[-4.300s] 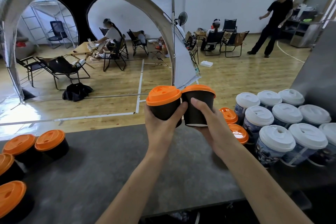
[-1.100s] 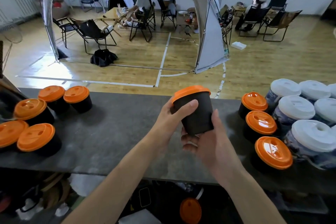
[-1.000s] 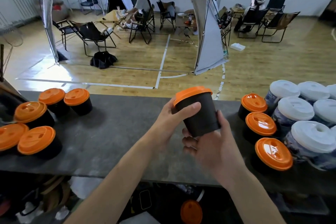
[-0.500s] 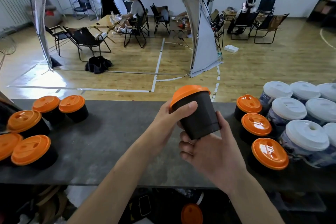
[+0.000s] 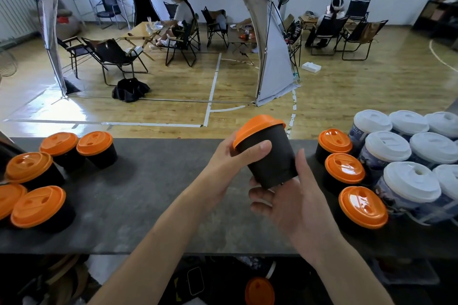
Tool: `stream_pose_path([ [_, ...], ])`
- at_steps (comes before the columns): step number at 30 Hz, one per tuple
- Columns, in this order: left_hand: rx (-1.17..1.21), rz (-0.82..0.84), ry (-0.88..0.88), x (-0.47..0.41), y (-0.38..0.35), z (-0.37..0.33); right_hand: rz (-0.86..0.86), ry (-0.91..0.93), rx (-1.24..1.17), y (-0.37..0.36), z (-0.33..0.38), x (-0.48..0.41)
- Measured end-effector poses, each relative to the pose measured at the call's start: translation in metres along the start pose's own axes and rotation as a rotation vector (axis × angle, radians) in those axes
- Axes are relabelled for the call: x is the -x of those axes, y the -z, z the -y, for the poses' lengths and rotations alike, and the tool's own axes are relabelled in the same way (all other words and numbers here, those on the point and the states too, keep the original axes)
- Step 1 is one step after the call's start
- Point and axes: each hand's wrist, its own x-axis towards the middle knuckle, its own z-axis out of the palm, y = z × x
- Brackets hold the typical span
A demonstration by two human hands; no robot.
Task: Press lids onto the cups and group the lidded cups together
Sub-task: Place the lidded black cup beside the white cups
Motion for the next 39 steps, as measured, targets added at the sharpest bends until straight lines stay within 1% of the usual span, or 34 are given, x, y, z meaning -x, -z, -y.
stream_pose_path([
  [4,0.033,0.022,-0.008,0.000,-0.002,-0.002,0.077,-0.122,-0.146,-0.004,0.005,0.006],
  [5,0.042,0.027,-0.008,0.000,-0.003,-0.002,0.080,-0.129,-0.151,-0.004,0.005,0.007],
  [6,0.047,0.028,-0.005,0.000,-0.003,-0.003,0.065,-0.112,-0.125,-0.004,0.005,0.007],
  [9,0.032,0.016,-0.006,0.001,-0.003,-0.004,-0.052,0.006,0.063,-0.004,0.003,0.003],
  [11,0.038,0.014,-0.014,0.002,-0.003,-0.005,-0.068,0.027,0.109,-0.005,0.005,0.003],
  [15,0.055,0.032,-0.012,0.003,-0.004,-0.008,-0.006,-0.045,0.059,-0.007,0.008,0.008],
  [20,0.068,-0.008,0.010,0.001,-0.006,-0.005,-0.083,0.028,0.145,-0.005,0.005,0.007],
  [23,0.094,0.018,0.003,0.003,-0.008,-0.005,0.014,-0.079,-0.002,-0.009,0.010,0.010],
  [25,0.102,0.032,0.009,0.003,-0.008,-0.005,0.068,-0.102,-0.067,-0.008,0.010,0.013],
  [27,0.112,0.014,0.018,0.003,-0.008,-0.005,0.041,-0.059,-0.016,-0.007,0.007,0.011],
  [30,0.080,-0.020,0.000,0.001,-0.006,-0.004,-0.117,0.038,0.132,-0.006,0.003,0.004],
  [32,0.089,-0.016,0.000,0.001,-0.005,-0.002,-0.099,0.019,0.111,-0.005,0.003,0.004],
  [34,0.106,-0.004,-0.002,0.001,-0.005,0.000,-0.020,-0.053,0.020,-0.004,0.004,0.005],
  [36,0.111,-0.006,0.000,0.001,-0.005,0.002,0.033,-0.080,-0.033,-0.004,0.004,0.007],
  [37,0.108,-0.013,0.003,0.000,-0.005,0.003,0.035,-0.070,-0.023,-0.004,0.004,0.008],
  [39,0.088,-0.035,-0.001,0.000,-0.006,0.002,-0.016,-0.004,0.066,-0.003,0.001,0.007],
])
